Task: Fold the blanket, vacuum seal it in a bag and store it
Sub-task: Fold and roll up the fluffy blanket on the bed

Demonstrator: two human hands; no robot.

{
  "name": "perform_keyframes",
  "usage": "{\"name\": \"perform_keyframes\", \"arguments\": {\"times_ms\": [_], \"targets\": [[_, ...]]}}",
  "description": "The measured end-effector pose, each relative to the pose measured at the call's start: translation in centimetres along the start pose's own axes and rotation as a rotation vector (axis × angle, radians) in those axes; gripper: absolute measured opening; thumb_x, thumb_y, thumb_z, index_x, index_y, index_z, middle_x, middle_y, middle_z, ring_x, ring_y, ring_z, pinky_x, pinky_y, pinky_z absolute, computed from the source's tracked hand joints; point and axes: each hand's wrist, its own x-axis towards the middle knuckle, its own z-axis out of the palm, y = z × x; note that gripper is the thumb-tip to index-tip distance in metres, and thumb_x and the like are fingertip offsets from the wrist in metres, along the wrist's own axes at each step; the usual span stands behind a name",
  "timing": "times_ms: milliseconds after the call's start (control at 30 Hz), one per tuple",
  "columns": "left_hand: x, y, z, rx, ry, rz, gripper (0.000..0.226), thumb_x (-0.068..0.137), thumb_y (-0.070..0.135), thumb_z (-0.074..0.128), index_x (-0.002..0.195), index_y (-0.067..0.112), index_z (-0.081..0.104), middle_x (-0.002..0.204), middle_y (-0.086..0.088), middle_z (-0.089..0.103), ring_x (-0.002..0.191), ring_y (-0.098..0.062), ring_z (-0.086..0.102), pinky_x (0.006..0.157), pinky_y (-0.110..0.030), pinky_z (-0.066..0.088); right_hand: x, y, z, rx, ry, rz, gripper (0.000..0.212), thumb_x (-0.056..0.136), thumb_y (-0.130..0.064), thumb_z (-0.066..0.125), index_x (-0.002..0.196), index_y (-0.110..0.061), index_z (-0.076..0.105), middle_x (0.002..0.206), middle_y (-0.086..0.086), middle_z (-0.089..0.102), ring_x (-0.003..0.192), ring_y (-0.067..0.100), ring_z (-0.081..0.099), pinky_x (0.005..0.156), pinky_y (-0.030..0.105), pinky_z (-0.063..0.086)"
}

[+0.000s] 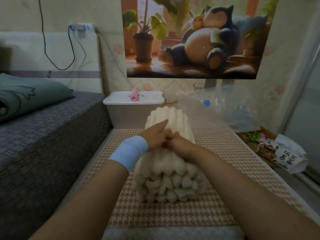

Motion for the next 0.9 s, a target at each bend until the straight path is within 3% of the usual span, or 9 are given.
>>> {"name": "perform_keyframes", "arguments": {"times_ms": [100, 167, 267, 367, 467, 567, 733, 833, 900], "targets": [[0.7, -1.7, 4.3, 0.064, -0.041, 0.002, 0.058, 0.103, 0.040, 0.027, 0.154, 0.016, 0.010, 0.162, -0.007, 0.003, 0.148, -0.023, -0.002, 0.120, -0.036, -0.002, -0.8, 1.3, -2.1, 0.252, 0.252, -0.012, 0.043, 0.095, -0.007, 0.055, 0.136, -0.017, 0.058, 0.140, -0.003, 0.055, 0.134, 0.017, 0.047, 0.110, 0.027, 0.035], [1.4, -2.4, 4.7, 0.084, -0.135, -0.068, 0.068, 0.100, 0.050, 0.030, 0.154, 0.020, 0.003, 0.161, -0.004, -0.005, 0.148, -0.024, -0.008, 0.120, -0.039, -0.005, -0.4, 3.1, -3.1, -0.147, 0.403, -0.009, 0.046, 0.095, -0.024, 0.058, 0.139, -0.033, 0.054, 0.152, -0.003, 0.043, 0.143, 0.021, 0.036, 0.117, 0.039, 0.029], [1.8, -2.4, 2.3, 0.178, -0.372, -0.190, 0.083, 0.094, 0.060, 0.039, 0.153, 0.026, -0.009, 0.161, -0.002, -0.008, 0.148, -0.029, -0.003, 0.119, -0.043, 0.003, 1.2, 4.3, -2.2, -0.440, 0.153, 0.094, 0.062, 0.096, -0.061, 0.038, 0.151, -0.054, 0.012, 0.164, -0.010, -0.011, 0.152, 0.026, -0.010, 0.115, 0.064, 0.001], [1.8, -2.1, -1.1, 0.277, -0.508, -0.270, 0.086, 0.089, 0.060, 0.052, 0.154, 0.026, 0.009, 0.160, -0.001, 0.012, 0.146, -0.027, 0.016, 0.115, -0.042, 0.020, 3.0, 4.7, -1.0, -0.513, -0.062, 0.099, 0.064, 0.092, -0.072, 0.020, 0.150, -0.055, -0.002, 0.162, -0.012, -0.020, 0.151, 0.030, -0.013, 0.115, 0.068, -0.001], [3.8, -2.7, -2.9, 0.363, -0.373, -0.263, 0.069, 0.087, 0.056, 0.057, 0.144, 0.019, 0.042, 0.148, -0.004, 0.040, 0.134, -0.025, 0.039, 0.110, -0.037, 0.031, 4.2, 3.9, -1.0, -0.560, -0.066, 0.065, 0.066, 0.089, -0.070, 0.025, 0.152, -0.051, 0.014, 0.166, -0.004, 0.002, 0.152, 0.032, 0.007, 0.119, 0.059, 0.012], [7.0, -3.4, -2.4, 0.307, -0.068, -0.192, 0.051, 0.091, 0.051, 0.053, 0.132, 0.020, 0.053, 0.137, -0.006, 0.051, 0.123, -0.026, 0.049, 0.105, -0.035, 0.038, 4.7, 3.3, -1.8, -0.473, -0.009, 0.020, 0.063, 0.088, -0.065, 0.035, 0.147, -0.045, 0.039, 0.159, -0.004, 0.032, 0.142, 0.026, 0.035, 0.116, 0.043, 0.028], [10.3, -6.8, 1.6, 0.155, 0.044, -0.066, 0.064, 0.086, 0.054, 0.058, 0.142, 0.031, 0.038, 0.154, -0.005, 0.023, 0.143, -0.028, 0.021, 0.116, -0.039, 0.020, 5.4, 3.2, -2.9, -0.527, 0.053, -0.008, 0.052, 0.091, -0.060, 0.040, 0.139, -0.042, 0.051, 0.141, -0.004, 0.057, 0.126, 0.022, 0.053, 0.102, 0.036, 0.041], [11.4, -9.1, 2.9, -0.102, 0.038, -0.021, 0.084, 0.082, 0.050, 0.068, 0.150, 0.027, 0.023, 0.159, -0.003, 0.013, 0.147, -0.022, 0.011, 0.116, -0.031, 0.012, 6.8, 3.9, -3.7, -0.540, 0.297, -0.052, 0.041, 0.092, -0.058, 0.046, 0.125, -0.033, 0.055, 0.118, -0.003, 0.067, 0.109, 0.022, 0.061, 0.093, 0.037, 0.045], [12.0, -10.0, 2.9, -0.185, 0.029, -0.053, 0.090, 0.084, 0.046, 0.067, 0.153, 0.028, 0.013, 0.161, 0.003, 0.008, 0.148, -0.018, 0.008, 0.116, -0.030, 0.010, 8.2, 4.6, -4.0, -0.597, 0.434, -0.073, 0.048, 0.089, -0.063, 0.050, 0.126, -0.032, 0.052, 0.127, -0.002, 0.060, 0.120, 0.023, 0.053, 0.103, 0.045, 0.037]]}}
